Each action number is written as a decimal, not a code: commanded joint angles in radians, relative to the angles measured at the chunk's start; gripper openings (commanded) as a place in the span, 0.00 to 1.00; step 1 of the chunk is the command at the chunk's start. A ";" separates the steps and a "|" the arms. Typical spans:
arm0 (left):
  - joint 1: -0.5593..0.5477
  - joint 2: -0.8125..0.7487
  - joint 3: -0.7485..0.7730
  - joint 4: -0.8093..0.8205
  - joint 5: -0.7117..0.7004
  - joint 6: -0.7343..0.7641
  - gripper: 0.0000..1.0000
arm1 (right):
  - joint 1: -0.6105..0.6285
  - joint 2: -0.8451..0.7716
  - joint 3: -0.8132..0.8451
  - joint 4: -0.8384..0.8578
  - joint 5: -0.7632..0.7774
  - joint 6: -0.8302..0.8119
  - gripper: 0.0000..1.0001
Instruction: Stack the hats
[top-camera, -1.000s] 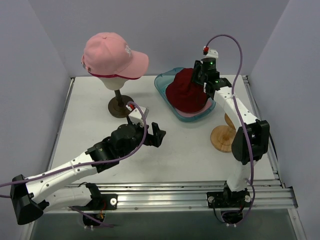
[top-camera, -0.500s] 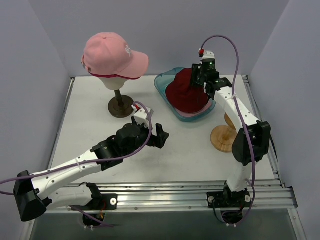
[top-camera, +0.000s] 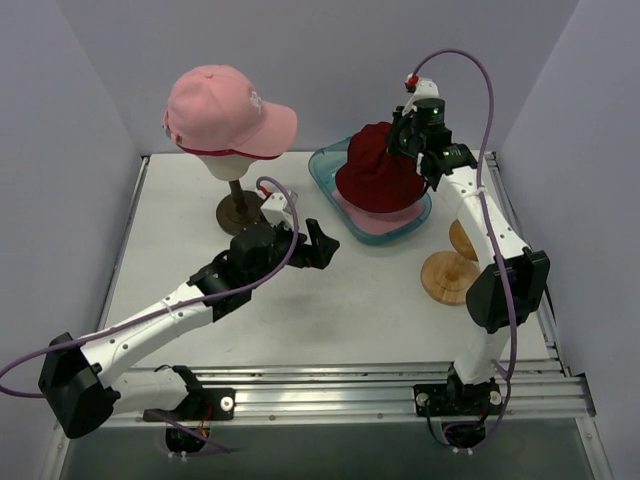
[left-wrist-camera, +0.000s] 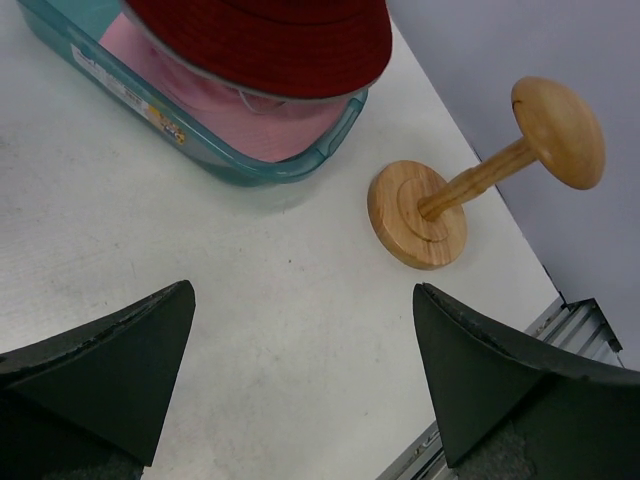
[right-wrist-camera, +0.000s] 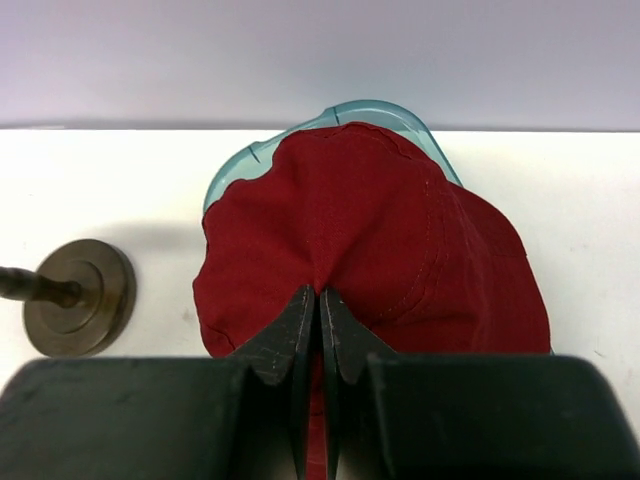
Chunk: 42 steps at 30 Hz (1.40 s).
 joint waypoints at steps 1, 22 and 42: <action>0.043 0.029 0.053 0.113 0.119 -0.028 1.00 | -0.026 -0.087 0.030 0.051 -0.087 0.043 0.00; 0.147 0.233 -0.011 0.741 0.386 -0.197 0.84 | -0.164 -0.325 -0.100 0.279 -0.280 0.388 0.00; 0.209 0.467 0.105 1.138 0.490 -0.388 0.82 | -0.167 -0.435 -0.178 0.439 -0.349 0.594 0.00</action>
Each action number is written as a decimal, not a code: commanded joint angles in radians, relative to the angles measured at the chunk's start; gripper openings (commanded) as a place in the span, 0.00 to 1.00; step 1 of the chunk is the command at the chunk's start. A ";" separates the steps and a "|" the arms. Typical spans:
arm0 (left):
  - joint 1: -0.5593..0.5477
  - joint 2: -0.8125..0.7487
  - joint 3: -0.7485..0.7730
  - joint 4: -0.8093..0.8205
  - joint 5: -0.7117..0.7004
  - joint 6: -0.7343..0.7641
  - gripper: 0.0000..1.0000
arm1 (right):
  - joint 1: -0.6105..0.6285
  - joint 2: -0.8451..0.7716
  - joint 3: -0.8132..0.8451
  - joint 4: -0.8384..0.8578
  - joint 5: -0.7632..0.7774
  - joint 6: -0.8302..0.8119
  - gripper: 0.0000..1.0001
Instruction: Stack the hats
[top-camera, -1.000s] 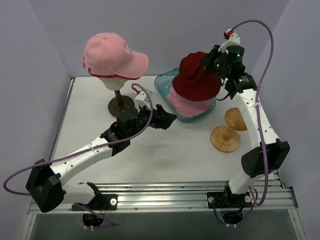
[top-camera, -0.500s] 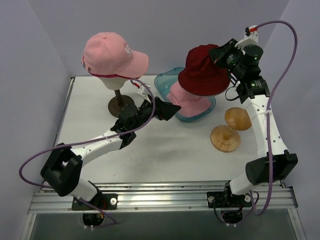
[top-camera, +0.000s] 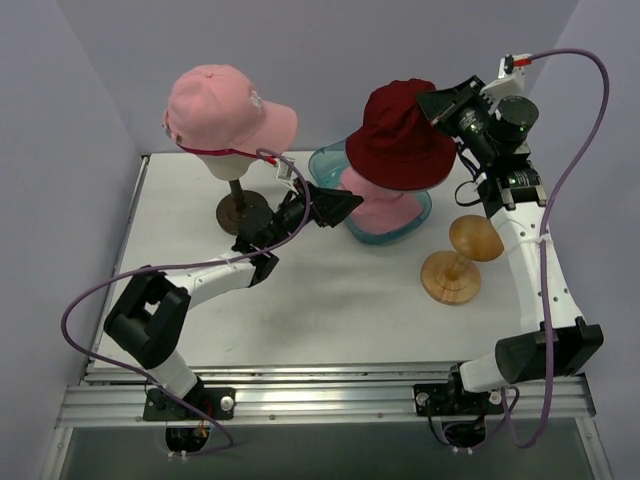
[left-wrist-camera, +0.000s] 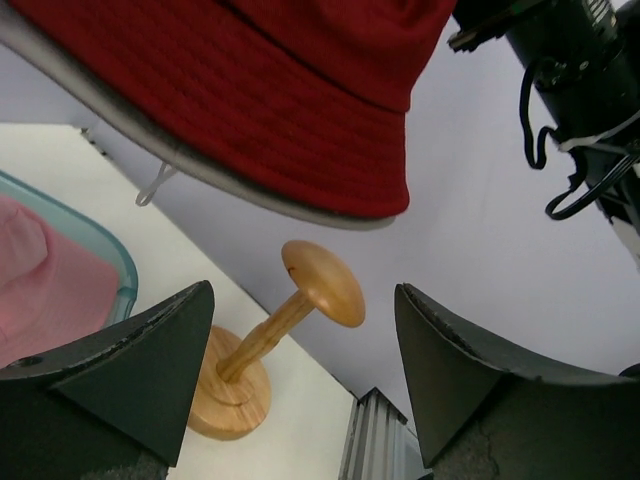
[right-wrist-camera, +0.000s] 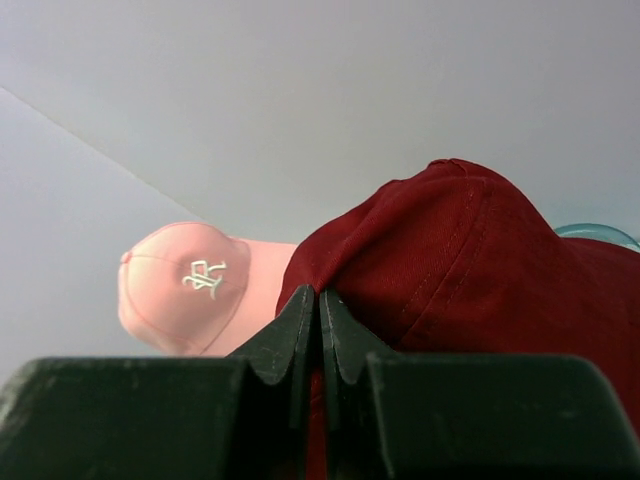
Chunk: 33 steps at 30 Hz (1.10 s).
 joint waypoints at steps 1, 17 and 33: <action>0.009 0.007 0.072 0.126 0.003 -0.004 0.82 | -0.001 -0.077 -0.021 0.162 -0.032 0.062 0.00; 0.019 0.095 0.133 0.210 0.016 -0.070 0.78 | 0.016 -0.126 -0.058 0.179 -0.036 0.085 0.00; 0.027 0.161 0.173 0.256 0.011 -0.117 0.67 | 0.022 -0.162 -0.089 0.196 -0.037 0.091 0.00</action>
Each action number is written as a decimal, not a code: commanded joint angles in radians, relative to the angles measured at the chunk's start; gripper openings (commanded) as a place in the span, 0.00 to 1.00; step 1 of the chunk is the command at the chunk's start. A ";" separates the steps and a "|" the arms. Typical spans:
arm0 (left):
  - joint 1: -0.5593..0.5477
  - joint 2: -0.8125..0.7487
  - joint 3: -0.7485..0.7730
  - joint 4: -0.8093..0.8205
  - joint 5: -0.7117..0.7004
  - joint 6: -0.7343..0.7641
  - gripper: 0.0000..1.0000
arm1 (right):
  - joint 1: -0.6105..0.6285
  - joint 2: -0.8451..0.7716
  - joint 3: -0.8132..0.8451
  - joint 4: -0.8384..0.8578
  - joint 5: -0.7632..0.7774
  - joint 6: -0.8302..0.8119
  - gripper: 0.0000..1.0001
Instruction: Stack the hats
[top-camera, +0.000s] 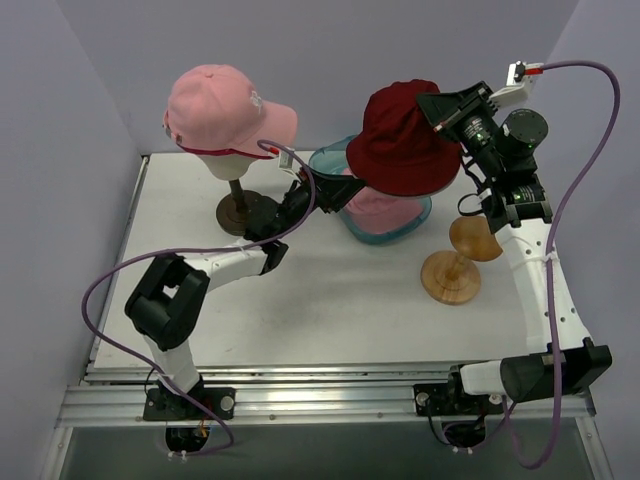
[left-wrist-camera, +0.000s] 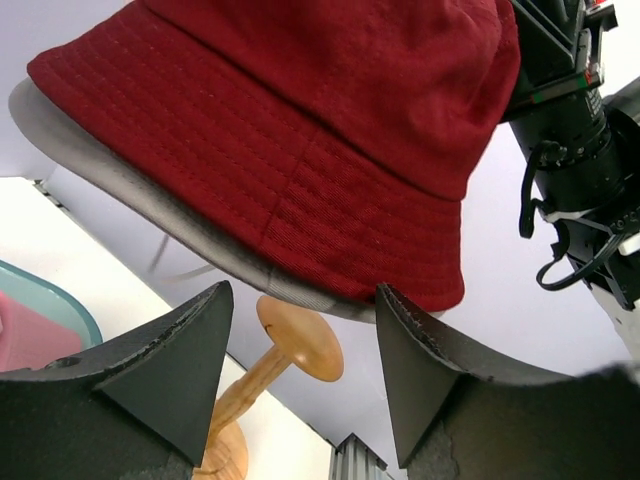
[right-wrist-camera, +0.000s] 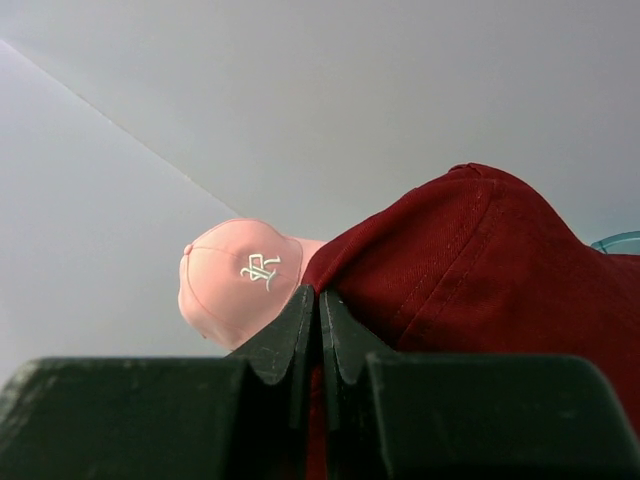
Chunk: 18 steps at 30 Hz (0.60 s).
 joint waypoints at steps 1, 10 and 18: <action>0.007 0.024 0.048 0.097 0.010 -0.022 0.67 | 0.006 -0.059 0.004 0.106 -0.016 0.009 0.00; 0.008 0.050 0.045 0.134 0.013 -0.045 0.57 | 0.011 -0.064 -0.002 0.111 -0.017 0.007 0.00; 0.011 0.052 0.050 0.153 0.015 -0.056 0.57 | 0.011 -0.064 -0.016 0.117 -0.016 0.007 0.00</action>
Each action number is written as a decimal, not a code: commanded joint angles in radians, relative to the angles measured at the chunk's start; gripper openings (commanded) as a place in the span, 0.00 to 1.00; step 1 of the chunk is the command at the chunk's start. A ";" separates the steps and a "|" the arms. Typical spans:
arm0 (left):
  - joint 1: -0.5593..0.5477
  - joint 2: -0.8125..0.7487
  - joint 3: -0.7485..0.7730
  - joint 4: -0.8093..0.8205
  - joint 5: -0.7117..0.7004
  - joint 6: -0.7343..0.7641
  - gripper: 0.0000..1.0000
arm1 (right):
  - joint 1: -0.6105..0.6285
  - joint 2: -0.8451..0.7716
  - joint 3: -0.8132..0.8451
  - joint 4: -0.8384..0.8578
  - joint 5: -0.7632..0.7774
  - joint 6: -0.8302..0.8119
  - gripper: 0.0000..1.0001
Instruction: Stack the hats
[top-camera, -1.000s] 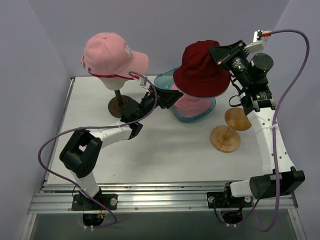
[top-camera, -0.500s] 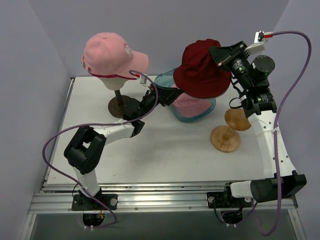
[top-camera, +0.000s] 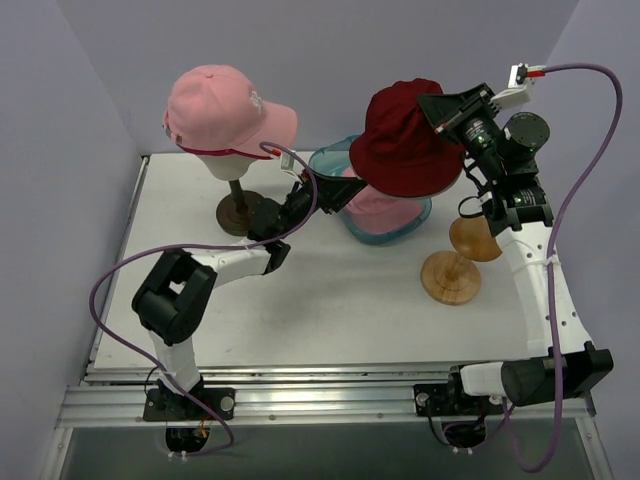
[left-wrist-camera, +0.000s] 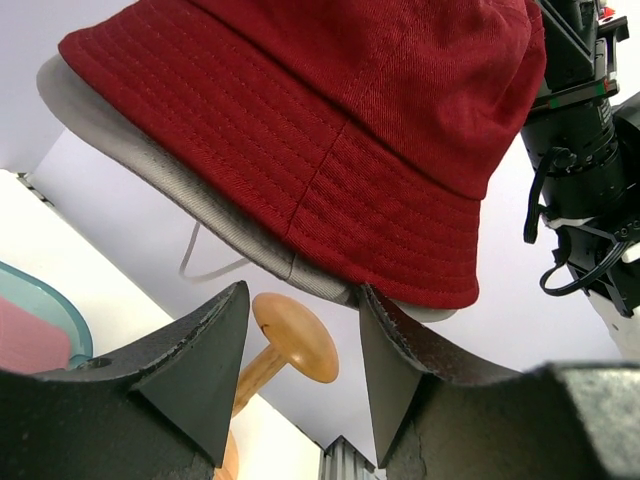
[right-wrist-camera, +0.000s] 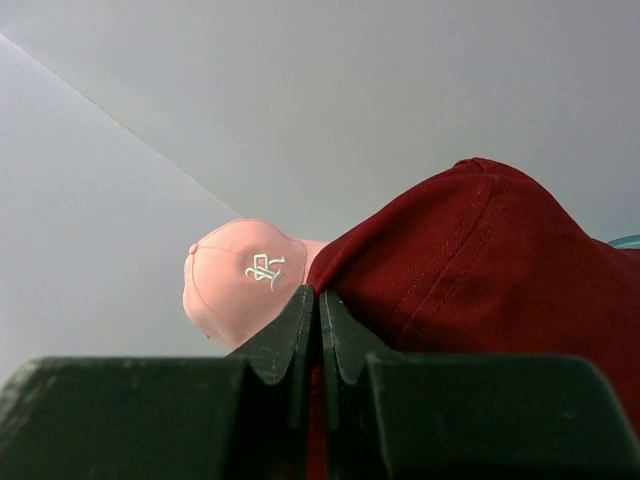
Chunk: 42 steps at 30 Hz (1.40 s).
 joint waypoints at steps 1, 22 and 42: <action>0.011 -0.001 0.038 0.094 0.010 -0.009 0.57 | 0.005 -0.047 -0.006 0.109 -0.014 0.009 0.00; 0.009 0.070 0.094 0.269 0.018 -0.131 0.49 | 0.016 -0.066 -0.081 0.156 -0.028 0.029 0.00; 0.027 0.071 0.100 0.278 0.015 -0.144 0.28 | 0.013 -0.104 -0.247 0.219 -0.043 0.029 0.00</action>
